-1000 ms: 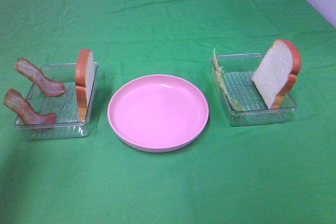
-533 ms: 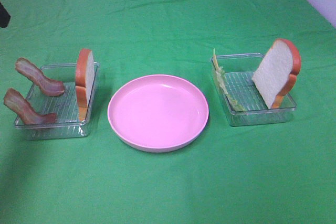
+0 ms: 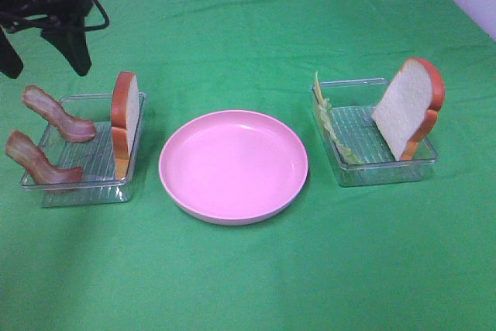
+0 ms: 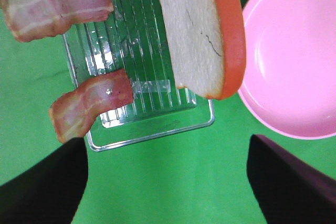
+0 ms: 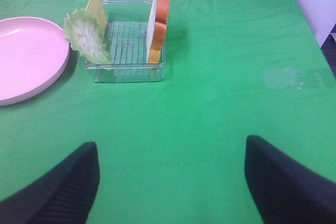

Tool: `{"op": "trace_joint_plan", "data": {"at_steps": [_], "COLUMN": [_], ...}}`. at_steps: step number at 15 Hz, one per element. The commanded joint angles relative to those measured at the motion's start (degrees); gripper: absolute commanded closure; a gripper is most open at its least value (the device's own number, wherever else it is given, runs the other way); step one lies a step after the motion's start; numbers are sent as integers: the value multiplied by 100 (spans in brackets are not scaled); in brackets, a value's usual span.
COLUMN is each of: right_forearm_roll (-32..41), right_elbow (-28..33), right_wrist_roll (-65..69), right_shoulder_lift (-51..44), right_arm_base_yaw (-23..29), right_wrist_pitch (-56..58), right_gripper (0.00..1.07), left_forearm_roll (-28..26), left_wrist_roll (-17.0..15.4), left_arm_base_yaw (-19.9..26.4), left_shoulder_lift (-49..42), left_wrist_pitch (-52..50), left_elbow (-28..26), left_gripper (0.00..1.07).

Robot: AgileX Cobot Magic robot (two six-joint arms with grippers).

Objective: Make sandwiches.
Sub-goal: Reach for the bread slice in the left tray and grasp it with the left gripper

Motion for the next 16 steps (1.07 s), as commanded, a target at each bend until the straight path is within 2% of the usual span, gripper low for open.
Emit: {"op": "trace_joint_plan", "data": {"at_steps": [1,5,10,11,12,16], "right_forearm_roll": [-17,-17,-17,-17,-17,-17], "right_elbow": [6,6,6,6,6,6], "right_wrist_roll": [-52,-52,-52,-52,-52,-52], "right_shoulder_lift": [11,11,11,11,11,11], "right_arm_base_yaw": [-34,-34,-34,-34,-34,-34], "right_wrist_pitch": [-63,-63,-63,-63,-63,-63], "right_gripper": [34,34,34,34,34,34], "left_forearm_roll": [298,350,556,665,710,733], "left_wrist_roll": [-453,-659,-659,-659,-659,-665], "left_arm_base_yaw": [-332,-699,-733,-733,-733,-733], "left_shoulder_lift": [332,905,1432,1478,1484,1478], "left_wrist_pitch": [-189,-842,-1186,-1220,-1261,-1478], "left_elbow": [-86,-178,-246,-246,-246,-246], "left_gripper": [27,27,28,32,37,78]}}
